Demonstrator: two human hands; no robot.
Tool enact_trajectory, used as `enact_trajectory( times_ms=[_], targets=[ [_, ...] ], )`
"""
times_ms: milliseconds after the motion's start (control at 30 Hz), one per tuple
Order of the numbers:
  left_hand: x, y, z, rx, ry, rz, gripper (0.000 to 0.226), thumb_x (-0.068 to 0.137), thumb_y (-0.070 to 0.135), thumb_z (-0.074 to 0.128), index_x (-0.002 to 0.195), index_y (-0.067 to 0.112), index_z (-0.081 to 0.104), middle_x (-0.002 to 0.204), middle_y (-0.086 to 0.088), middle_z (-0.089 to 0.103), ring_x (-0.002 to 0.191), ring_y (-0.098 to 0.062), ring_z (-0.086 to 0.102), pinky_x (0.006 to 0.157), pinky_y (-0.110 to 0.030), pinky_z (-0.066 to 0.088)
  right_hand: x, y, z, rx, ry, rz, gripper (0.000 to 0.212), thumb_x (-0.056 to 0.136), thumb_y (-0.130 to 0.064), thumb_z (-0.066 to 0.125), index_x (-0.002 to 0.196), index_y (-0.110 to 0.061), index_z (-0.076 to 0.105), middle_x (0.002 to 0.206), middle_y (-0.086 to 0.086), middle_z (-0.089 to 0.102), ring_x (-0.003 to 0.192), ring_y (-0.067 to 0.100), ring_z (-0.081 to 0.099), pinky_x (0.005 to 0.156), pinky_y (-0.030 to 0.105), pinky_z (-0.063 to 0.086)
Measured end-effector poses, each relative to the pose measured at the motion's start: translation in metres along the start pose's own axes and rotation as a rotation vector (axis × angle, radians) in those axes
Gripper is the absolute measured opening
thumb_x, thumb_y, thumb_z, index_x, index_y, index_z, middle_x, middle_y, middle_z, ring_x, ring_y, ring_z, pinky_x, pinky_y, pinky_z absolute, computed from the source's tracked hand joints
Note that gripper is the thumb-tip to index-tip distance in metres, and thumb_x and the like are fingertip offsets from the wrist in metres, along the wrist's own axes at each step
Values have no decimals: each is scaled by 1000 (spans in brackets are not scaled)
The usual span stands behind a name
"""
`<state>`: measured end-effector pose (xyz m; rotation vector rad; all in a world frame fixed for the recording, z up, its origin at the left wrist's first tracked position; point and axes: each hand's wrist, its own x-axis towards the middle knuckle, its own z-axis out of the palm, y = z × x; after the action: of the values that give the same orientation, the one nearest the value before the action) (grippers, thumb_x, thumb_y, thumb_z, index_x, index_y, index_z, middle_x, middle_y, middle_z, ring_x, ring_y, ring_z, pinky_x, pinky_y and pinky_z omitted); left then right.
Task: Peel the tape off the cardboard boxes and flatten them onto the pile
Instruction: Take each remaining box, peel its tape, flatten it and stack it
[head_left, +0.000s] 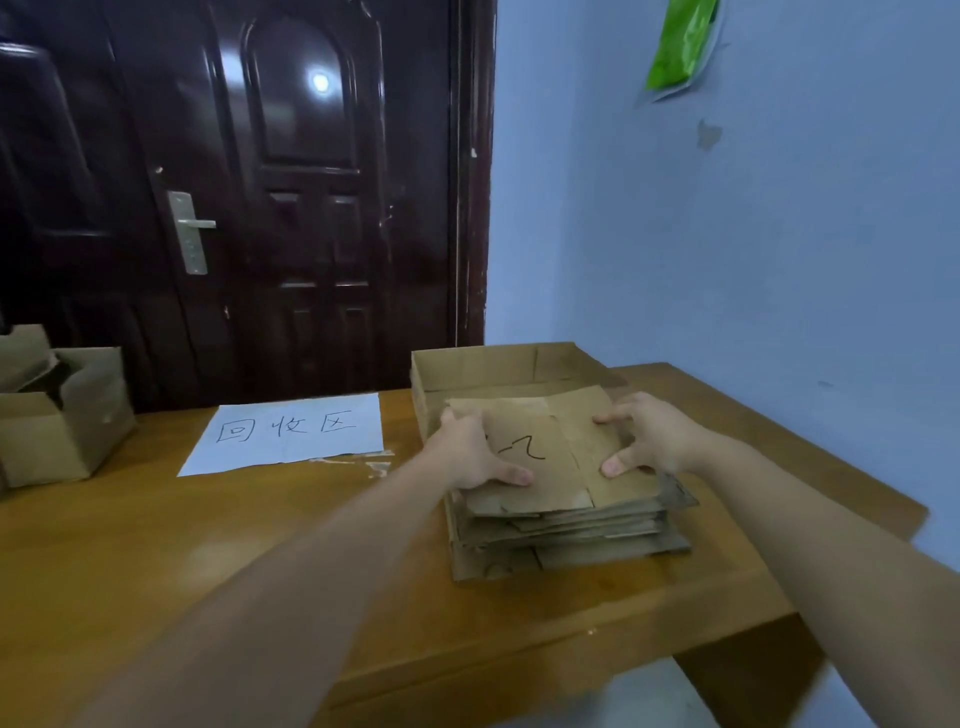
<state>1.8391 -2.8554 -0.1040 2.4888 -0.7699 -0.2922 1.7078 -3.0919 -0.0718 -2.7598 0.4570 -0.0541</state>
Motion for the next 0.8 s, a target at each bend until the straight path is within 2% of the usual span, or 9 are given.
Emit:
enact_trajectory(
  times_ms=[100, 133, 233, 333, 433, 500, 633, 700, 800],
  targets=[
    [2, -5, 13, 73, -31, -21, 110, 59, 77, 82, 145, 20, 44, 143, -6, 40, 117, -27, 53, 70, -30, 53, 6, 10, 18, -1, -46, -3, 79, 73, -38, 90, 144, -25, 56, 151, 3, 36, 141, 29, 37, 117, 40, 29],
    [2, -7, 16, 128, -48, -25, 105, 60, 80, 79, 140, 19, 50, 139, -6, 43, 112, -26, 55, 70, -31, 54, 8, 13, 25, -21, -83, -8, 76, 77, -37, 87, 145, -25, 55, 155, 2, 33, 143, 29, 34, 118, 41, 27],
    [2, -6, 20, 327, -89, -32, 99, 61, 93, 65, 126, 19, 60, 129, -6, 55, 105, -27, 59, 90, -44, 55, 10, 19, 38, -148, -192, -11, 69, 91, -39, 74, 153, -27, 45, 163, -5, 28, 144, 30, 26, 120, 46, 23],
    [1, -2, 17, 548, -101, -33, 102, 62, 101, 50, 122, 19, 64, 116, -3, 64, 104, -26, 60, 91, -44, 53, 11, 10, 36, -225, -255, 17, 70, 95, -37, 69, 157, -25, 38, 164, -2, 31, 147, 31, 29, 121, 47, 26],
    [-1, 4, 16, 664, -73, 58, 96, 74, 94, 47, 129, 17, 65, 130, -7, 59, 123, -31, 49, 102, -46, 45, 14, -7, 35, -330, -285, 39, 65, 95, -31, 70, 154, -18, 43, 152, 12, 47, 137, 35, 46, 114, 47, 39],
    [-1, 5, 20, 609, -92, 175, 83, 88, 78, 52, 142, 16, 56, 146, -9, 49, 135, -32, 43, 112, -48, 38, 13, -14, 34, -336, -315, 15, 67, 97, -29, 68, 157, -25, 37, 153, 11, 47, 137, 34, 46, 113, 47, 39],
    [-3, 3, 28, 455, -226, 223, 73, 103, 55, 48, 163, 22, 22, 171, -7, 16, 155, -29, 19, 125, -46, 22, 5, -22, 38, -207, -391, 1, 87, 93, -65, 57, 162, -33, 15, 166, 3, 27, 148, 28, 32, 120, 44, 30],
    [-6, 3, 29, 485, -227, 221, 72, 105, 55, 42, 164, 22, 19, 172, -7, 10, 157, -28, 13, 126, -47, 19, 2, -25, 45, -248, -379, 25, 97, 87, -78, 52, 163, -35, 10, 168, 8, 18, 150, 31, 27, 121, 48, 28],
    [-11, 8, 26, 522, -238, 227, 69, 106, 53, 40, 163, 19, 22, 170, -10, 14, 155, -29, 17, 125, -47, 22, -2, -26, 51, -258, -351, 48, 100, 84, -82, 51, 162, -38, 8, 169, 12, 8, 153, 35, 20, 122, 51, 24]
  ],
)
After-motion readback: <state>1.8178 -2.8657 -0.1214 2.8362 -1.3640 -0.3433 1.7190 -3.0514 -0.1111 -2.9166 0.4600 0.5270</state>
